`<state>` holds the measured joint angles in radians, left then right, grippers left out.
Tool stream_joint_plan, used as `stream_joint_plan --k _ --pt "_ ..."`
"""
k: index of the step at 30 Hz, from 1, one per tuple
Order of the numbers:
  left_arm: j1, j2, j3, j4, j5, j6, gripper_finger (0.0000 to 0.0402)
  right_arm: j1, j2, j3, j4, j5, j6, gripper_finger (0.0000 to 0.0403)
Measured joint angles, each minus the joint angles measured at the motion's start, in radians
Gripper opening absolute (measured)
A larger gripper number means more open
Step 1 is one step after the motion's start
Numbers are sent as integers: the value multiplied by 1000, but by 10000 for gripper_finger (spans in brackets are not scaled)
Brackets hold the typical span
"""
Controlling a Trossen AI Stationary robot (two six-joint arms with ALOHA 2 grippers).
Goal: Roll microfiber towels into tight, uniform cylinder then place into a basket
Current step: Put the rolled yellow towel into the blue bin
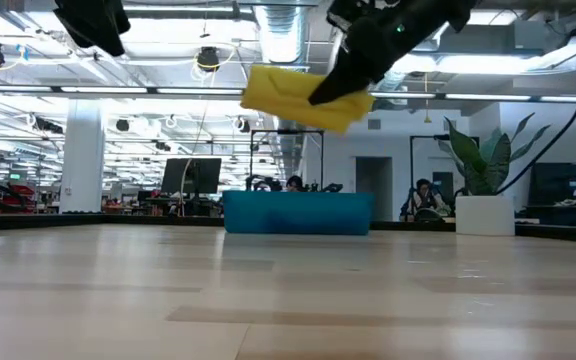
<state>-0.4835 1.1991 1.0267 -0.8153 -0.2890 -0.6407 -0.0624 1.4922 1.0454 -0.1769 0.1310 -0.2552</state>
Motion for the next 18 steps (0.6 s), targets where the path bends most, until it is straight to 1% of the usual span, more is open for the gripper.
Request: stream_joint_plan --k 3,6,10,14,18 --pt "0 -20 0 -11 -8 0 157 -69 -17 1 35 0 -56 47" --pt "0 -22 0 -12 -10 0 157 -134 -4 1 84 -1 -122 47" --pt "0 -21 0 -11 -7 0 157 -202 64 1 176 1 -208 47" --pt "0 -21 0 -11 -7 7 157 -244 119 3 245 1 -281 47" --pt "1 -21 0 -19 -11 42 157 -284 178 15 235 1 -333 47"
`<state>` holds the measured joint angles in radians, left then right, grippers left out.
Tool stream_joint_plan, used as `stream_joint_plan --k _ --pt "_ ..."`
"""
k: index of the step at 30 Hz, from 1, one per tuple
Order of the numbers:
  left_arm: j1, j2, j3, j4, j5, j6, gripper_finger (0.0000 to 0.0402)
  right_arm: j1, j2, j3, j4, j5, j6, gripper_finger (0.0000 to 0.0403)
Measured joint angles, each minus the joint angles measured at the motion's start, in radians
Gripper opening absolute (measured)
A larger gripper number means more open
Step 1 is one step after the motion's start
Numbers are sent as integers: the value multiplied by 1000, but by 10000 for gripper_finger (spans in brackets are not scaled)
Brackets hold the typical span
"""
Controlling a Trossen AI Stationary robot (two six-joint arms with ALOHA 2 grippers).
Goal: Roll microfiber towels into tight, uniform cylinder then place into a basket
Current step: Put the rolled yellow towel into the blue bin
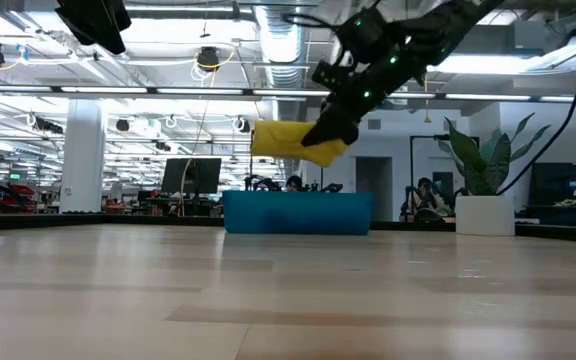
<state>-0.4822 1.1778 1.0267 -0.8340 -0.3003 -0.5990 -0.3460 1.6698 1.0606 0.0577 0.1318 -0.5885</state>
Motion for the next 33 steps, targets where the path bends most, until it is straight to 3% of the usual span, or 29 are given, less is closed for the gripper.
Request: stream_joint_plan --k 6,10,16,25,33 --pt "39 6 -61 26 -109 -12 157 -61 94 73 -16 0 -79 47" --pt "97 6 -170 237 -126 -45 157 -90 143 133 -50 0 -146 47" --pt "218 7 -295 614 -24 68 157 -129 215 204 -109 -3 -266 47" --pt "508 6 -297 695 156 295 157 -181 291 233 -114 -12 -313 47" --pt "685 6 -297 701 333 360 157 -186 301 231 -159 -58 -318 47"
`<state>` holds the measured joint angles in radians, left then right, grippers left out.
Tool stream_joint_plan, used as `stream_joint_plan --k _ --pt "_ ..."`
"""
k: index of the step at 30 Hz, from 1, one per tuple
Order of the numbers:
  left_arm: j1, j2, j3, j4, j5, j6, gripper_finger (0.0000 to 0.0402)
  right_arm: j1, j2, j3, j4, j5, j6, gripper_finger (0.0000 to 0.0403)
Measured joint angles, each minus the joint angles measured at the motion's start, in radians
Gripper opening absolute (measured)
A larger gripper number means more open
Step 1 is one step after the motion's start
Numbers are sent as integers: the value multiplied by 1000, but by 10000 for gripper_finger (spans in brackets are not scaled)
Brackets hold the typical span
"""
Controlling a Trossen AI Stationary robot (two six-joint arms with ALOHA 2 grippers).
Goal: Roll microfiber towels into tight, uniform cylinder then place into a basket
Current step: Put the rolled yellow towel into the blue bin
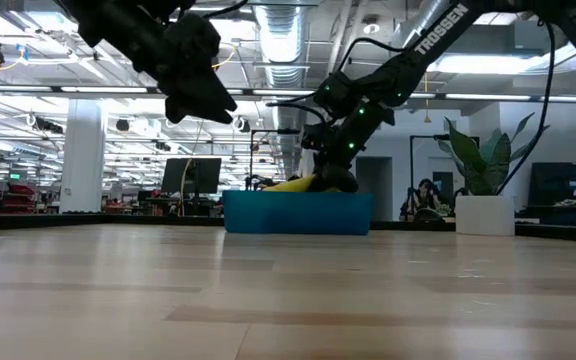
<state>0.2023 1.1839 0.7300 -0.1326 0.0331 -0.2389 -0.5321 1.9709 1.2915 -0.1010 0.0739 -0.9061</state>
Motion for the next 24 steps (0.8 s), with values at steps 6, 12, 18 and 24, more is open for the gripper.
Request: stream_joint_plan --k 6,12,18,24 --pt "15 0 0 12 60 35 157 -13 0 0 -34 -66 68 47" --pt "14 0 0 9 67 44 157 -44 11 1 -59 -103 120 47" --pt "13 0 0 -11 67 55 157 -50 64 2 -66 -113 147 47" --pt "14 0 0 -26 67 62 157 -37 67 8 -88 -108 148 48"
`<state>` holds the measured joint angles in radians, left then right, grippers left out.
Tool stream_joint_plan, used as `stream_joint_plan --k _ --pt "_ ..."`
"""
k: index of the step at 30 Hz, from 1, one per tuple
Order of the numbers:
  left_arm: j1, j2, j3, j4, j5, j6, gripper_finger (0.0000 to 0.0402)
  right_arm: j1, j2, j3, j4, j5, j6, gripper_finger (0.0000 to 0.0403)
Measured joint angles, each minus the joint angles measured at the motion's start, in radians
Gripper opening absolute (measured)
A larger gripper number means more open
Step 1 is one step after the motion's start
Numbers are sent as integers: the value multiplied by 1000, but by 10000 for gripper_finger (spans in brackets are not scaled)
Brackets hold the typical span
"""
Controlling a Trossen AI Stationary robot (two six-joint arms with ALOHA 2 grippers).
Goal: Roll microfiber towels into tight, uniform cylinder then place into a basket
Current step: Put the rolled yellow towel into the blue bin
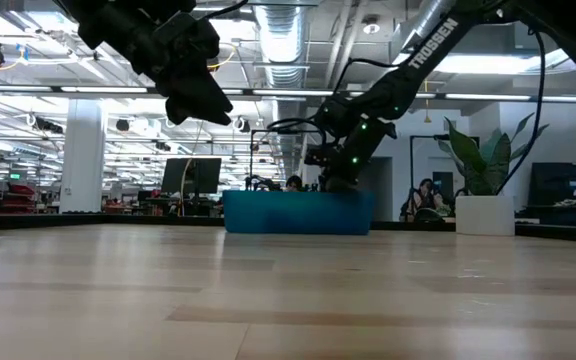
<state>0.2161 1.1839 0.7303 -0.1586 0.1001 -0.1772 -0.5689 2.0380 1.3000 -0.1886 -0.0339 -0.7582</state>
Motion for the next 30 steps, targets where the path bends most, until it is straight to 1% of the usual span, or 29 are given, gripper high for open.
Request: stream_joint_plan --k 3,9,12,18,21,24,30 --pt "0 0 0 0 0 5 157 -1 0 27 -61 3 0 54" --pt "0 0 0 -3 -2 9 157 4 0 38 -82 5 0 83" --pt "0 0 0 -9 -2 9 157 8 0 54 -124 5 -5 113" --pt "0 0 0 -11 -7 9 157 23 0 89 -157 4 -9 183" --pt "0 0 0 -11 -7 9 157 30 -1 109 -189 4 -27 207" --pt "0 0 0 -11 -6 10 157 35 -1 119 -204 4 -28 219" --pt "2 0 0 -10 1 10 157 55 -1 121 -224 6 -28 219"
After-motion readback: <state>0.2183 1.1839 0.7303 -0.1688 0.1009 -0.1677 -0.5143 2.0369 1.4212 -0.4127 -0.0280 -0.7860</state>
